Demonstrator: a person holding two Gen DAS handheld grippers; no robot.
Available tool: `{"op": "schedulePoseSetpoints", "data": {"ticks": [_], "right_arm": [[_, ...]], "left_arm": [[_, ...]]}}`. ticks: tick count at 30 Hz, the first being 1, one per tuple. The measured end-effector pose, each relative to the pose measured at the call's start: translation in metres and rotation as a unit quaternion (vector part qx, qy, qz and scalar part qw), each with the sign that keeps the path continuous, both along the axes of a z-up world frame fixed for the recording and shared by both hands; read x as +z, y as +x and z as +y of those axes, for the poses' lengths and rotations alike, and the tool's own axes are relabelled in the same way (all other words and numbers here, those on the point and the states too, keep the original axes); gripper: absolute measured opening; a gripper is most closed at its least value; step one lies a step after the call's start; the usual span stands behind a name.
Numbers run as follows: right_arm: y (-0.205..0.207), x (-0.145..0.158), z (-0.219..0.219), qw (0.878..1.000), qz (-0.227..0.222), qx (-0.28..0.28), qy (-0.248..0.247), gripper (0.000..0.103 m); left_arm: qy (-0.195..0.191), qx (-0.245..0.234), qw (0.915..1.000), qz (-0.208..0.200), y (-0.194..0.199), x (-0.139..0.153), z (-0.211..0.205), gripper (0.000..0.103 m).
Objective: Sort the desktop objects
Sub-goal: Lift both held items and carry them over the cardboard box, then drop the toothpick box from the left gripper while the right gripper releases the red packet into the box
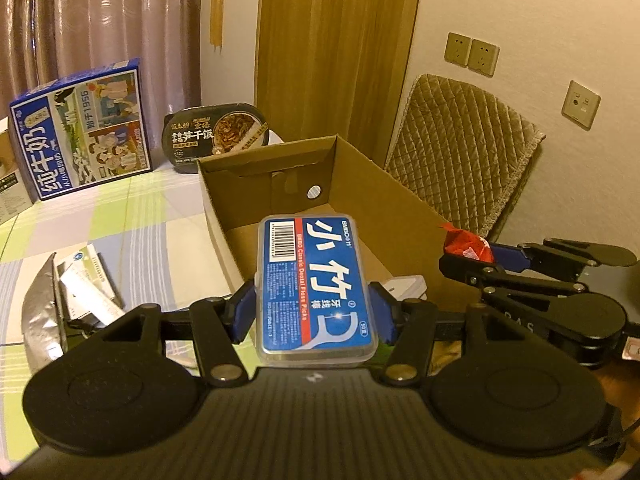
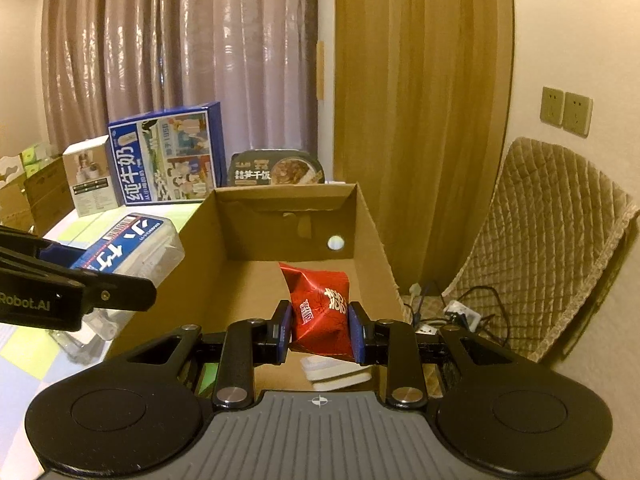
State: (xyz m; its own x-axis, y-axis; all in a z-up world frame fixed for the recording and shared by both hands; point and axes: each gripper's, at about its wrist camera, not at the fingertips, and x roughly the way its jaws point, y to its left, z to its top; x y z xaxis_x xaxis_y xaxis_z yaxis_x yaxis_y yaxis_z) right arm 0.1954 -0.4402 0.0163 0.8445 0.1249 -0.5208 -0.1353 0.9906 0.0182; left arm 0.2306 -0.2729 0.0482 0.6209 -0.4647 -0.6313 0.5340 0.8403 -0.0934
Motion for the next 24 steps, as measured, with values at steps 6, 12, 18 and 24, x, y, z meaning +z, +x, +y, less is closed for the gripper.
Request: {"op": "schedulePoseSetpoints", "data": {"ticks": [6, 12, 18, 24], "right_arm": [[0.014, -0.005, -0.004, 1.0, 0.003, -0.002, 0.005, 0.027], [0.026, -0.009, -0.006, 1.0, 0.004, -0.002, 0.007, 0.027], [0.033, -0.016, -0.006, 1.0, 0.009, -0.001, 0.008, 0.027], [0.034, -0.019, -0.005, 1.0, 0.012, 0.001, 0.008, 0.027]], "left_arm": [[0.0, -0.008, 1.0, 0.002, 0.017, -0.005, -0.011, 0.054], [-0.003, -0.005, 1.0, 0.005, 0.039, -0.01, -0.019, 0.054], [-0.008, -0.009, 0.9999, 0.007, 0.055, -0.017, -0.022, 0.057], [-0.015, -0.001, 0.9999, 0.002, 0.054, -0.016, -0.013, 0.07]]}}
